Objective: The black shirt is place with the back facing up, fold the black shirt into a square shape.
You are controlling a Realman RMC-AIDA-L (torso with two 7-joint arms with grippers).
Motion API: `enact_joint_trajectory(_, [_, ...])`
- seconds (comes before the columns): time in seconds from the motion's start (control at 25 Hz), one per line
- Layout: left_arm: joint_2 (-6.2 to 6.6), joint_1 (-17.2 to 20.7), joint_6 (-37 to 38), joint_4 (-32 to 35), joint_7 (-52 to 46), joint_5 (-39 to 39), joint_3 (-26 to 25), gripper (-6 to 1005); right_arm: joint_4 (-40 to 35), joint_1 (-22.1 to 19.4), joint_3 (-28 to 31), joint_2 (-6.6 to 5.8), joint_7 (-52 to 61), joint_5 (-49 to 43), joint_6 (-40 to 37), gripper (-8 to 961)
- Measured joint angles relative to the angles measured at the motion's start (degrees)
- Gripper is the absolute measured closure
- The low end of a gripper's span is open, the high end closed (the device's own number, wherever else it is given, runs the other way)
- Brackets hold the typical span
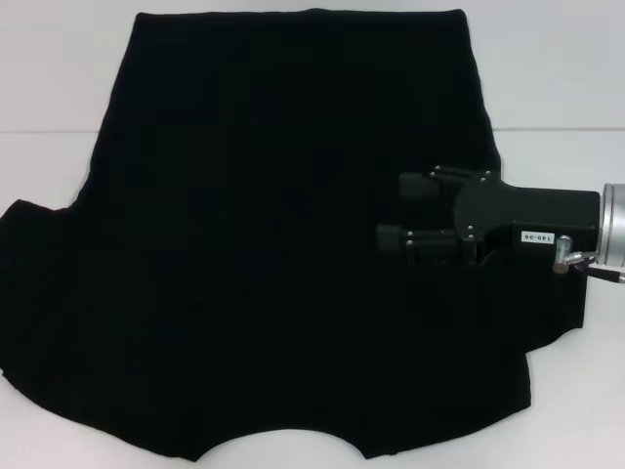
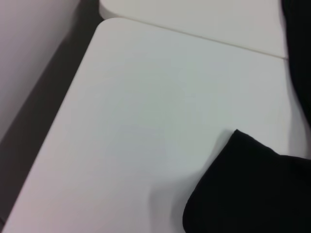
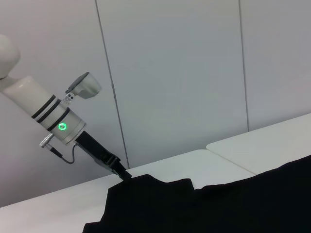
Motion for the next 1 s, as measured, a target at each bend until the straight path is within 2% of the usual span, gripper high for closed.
enact_joint_trajectory(0.24, [-0.08, -2.25, -0.01, -0.87, 0.41, -0.57, 0.81, 998, 0.00, -0.18, 0.00, 0.00, -0.04, 0.00, 0.15, 41])
enact_joint_trajectory(0.44, [-0.23, -4.87, -0.30, -2.51, 0.70, -3.92, 6.59, 998, 0.00, -0.22, 0.00, 0.00, -0.14, -0.01, 0.41, 41])
enact_joint_trajectory(0.76, [-2.09, -5.69, 0.67, -2.57, 4.65, -13.20, 13.77, 999, 0.00, -0.76, 0.00, -0.01, -0.17, 1.09, 0.40, 42])
enact_joint_trajectory(1.0, [-5.07, -5.28, 0.79, -3.62, 12.10, -17.99, 15.53, 999, 0.00, -1.09, 0.00, -0.10, -0.17, 1.43, 0.35, 42])
